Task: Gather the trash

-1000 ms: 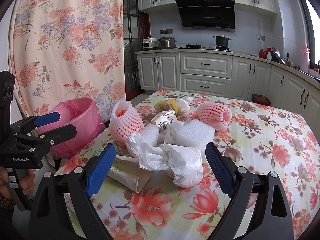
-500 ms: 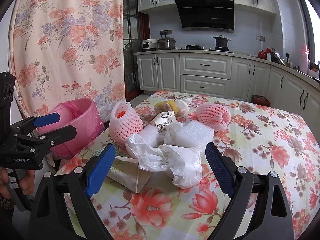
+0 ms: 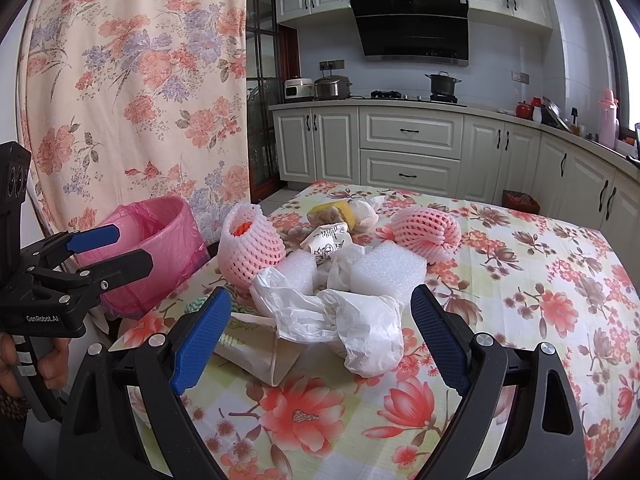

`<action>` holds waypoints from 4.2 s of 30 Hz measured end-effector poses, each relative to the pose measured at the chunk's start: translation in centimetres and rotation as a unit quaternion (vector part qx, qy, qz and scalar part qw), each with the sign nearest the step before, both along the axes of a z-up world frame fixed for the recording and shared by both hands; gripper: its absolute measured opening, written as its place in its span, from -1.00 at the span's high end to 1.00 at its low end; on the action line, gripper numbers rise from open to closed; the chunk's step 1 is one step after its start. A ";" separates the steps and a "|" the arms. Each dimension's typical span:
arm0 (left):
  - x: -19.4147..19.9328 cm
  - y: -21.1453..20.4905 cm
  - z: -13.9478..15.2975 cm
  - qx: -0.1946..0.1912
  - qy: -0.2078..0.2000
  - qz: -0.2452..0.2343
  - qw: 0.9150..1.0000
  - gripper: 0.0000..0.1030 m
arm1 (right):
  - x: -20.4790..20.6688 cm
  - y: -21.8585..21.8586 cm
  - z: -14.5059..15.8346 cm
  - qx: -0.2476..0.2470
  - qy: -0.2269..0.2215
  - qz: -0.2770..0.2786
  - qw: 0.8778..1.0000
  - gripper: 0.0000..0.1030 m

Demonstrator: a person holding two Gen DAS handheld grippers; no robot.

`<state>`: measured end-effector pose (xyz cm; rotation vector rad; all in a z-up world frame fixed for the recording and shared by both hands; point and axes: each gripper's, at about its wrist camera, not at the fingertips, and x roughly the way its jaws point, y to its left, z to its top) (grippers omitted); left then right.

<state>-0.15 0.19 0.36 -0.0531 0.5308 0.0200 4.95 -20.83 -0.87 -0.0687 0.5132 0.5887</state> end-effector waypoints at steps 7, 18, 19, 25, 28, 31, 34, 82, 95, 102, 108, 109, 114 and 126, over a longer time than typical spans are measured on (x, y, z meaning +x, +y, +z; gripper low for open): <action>0.0 0.0 0.0 0.000 0.000 0.001 1.000 -0.91 | 0.0 0.0 0.0 -0.001 -0.001 0.000 1.000 -0.66; 0.0 -0.1 0.1 0.001 0.000 0.000 1.000 -0.91 | 0.0 0.0 0.0 -0.001 -0.001 0.000 1.000 -0.66; 0.0 -0.1 0.1 0.001 0.000 0.000 1.000 -0.91 | 0.0 0.0 0.0 -0.001 -0.001 0.000 1.000 -0.66; 0.0 -0.1 0.1 0.001 -0.001 0.000 1.000 -0.91 | 0.0 0.0 0.0 -0.001 -0.001 0.000 1.000 -0.66; 0.0 -0.1 0.1 0.000 0.000 0.001 1.000 -0.91 | 0.0 0.0 0.0 -0.002 -0.001 -0.002 1.000 -0.66; 0.2 -0.1 0.0 -0.002 0.005 0.001 1.000 -0.91 | 0.4 0.0 -0.3 -0.018 0.008 -0.018 1.000 -0.66; 0.7 -0.1 -0.9 0.002 0.026 0.002 1.000 -0.91 | 1.8 0.0 -1.5 -0.033 0.048 -0.034 0.998 -0.66; 5.1 -1.6 -7.6 -0.104 0.128 -0.055 0.985 -0.64 | 5.9 -1.0 -6.0 -0.063 0.128 -0.045 0.989 0.53; 7.8 -5.8 -10.2 -0.058 0.202 0.016 0.978 -0.90 | 5.6 -2.4 -4.9 -0.054 0.110 -0.065 0.990 0.53; 8.2 -5.7 -10.5 -0.055 0.210 0.019 0.976 -0.64 | 5.3 -2.9 -4.4 -0.049 0.105 -0.067 0.991 0.53; 6.4 -4.7 -8.3 -0.063 0.178 0.006 0.982 -0.63 | 5.1 -3.2 -3.8 -0.044 0.101 -0.071 0.991 0.53; 6.1 -4.3 -7.7 -0.065 0.170 0.006 0.983 -0.63 | 5.0 -3.2 -3.5 -0.042 0.098 -0.072 0.992 0.53; 4.1 -1.3 -3.9 -0.070 0.125 0.028 0.989 -0.63 | 4.8 -2.9 -1.9 -0.033 0.084 -0.069 0.994 0.53; 0.9 9.7 2.3 -0.050 0.057 0.139 0.987 -0.63 | 4.8 1.9 2.9 -0.018 0.051 -0.015 0.998 0.53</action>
